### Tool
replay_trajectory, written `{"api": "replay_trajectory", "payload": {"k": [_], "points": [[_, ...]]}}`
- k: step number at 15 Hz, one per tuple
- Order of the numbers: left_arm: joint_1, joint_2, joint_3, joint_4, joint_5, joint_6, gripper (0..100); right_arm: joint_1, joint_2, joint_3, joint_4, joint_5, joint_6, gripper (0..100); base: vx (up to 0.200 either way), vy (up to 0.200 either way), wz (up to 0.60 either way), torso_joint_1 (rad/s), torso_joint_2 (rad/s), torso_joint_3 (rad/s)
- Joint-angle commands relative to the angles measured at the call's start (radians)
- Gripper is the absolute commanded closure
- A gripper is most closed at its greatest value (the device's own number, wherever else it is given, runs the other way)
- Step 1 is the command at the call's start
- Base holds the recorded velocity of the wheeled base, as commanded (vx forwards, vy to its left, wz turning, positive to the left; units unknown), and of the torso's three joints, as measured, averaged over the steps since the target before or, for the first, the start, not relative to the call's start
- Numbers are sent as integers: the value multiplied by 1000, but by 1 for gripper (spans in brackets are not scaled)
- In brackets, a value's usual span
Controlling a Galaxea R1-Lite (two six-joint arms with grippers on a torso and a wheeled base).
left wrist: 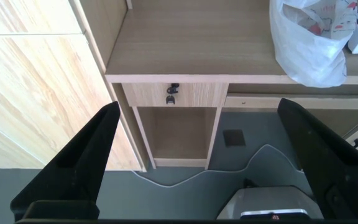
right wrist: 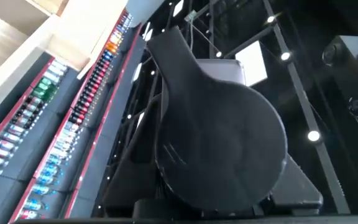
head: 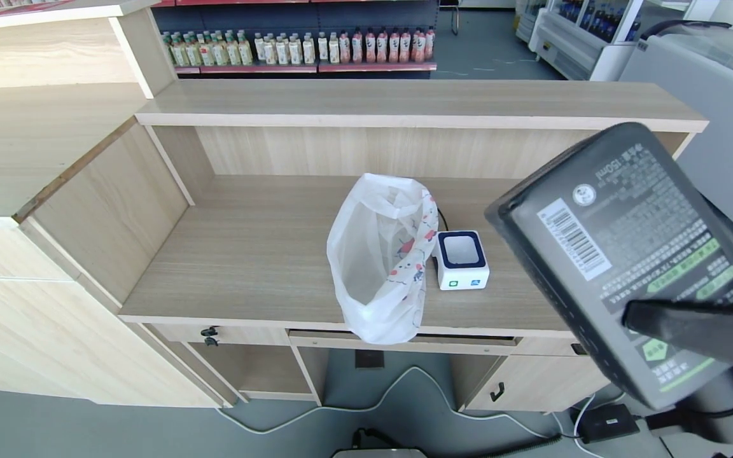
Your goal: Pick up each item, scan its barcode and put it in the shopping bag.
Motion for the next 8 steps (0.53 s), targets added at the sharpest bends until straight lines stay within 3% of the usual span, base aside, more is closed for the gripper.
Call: {"api": "replay_trajectory", "payload": {"k": [1, 8], "points": [[0, 0, 1, -1, 0, 0, 0, 1, -46, 41, 5, 12, -1, 100, 0, 0, 0, 0, 0, 0], [0, 0, 1, -1, 0, 0, 0, -5, -98, 69, 9, 42, 4, 100, 0, 0, 0, 0, 0, 0]]}}
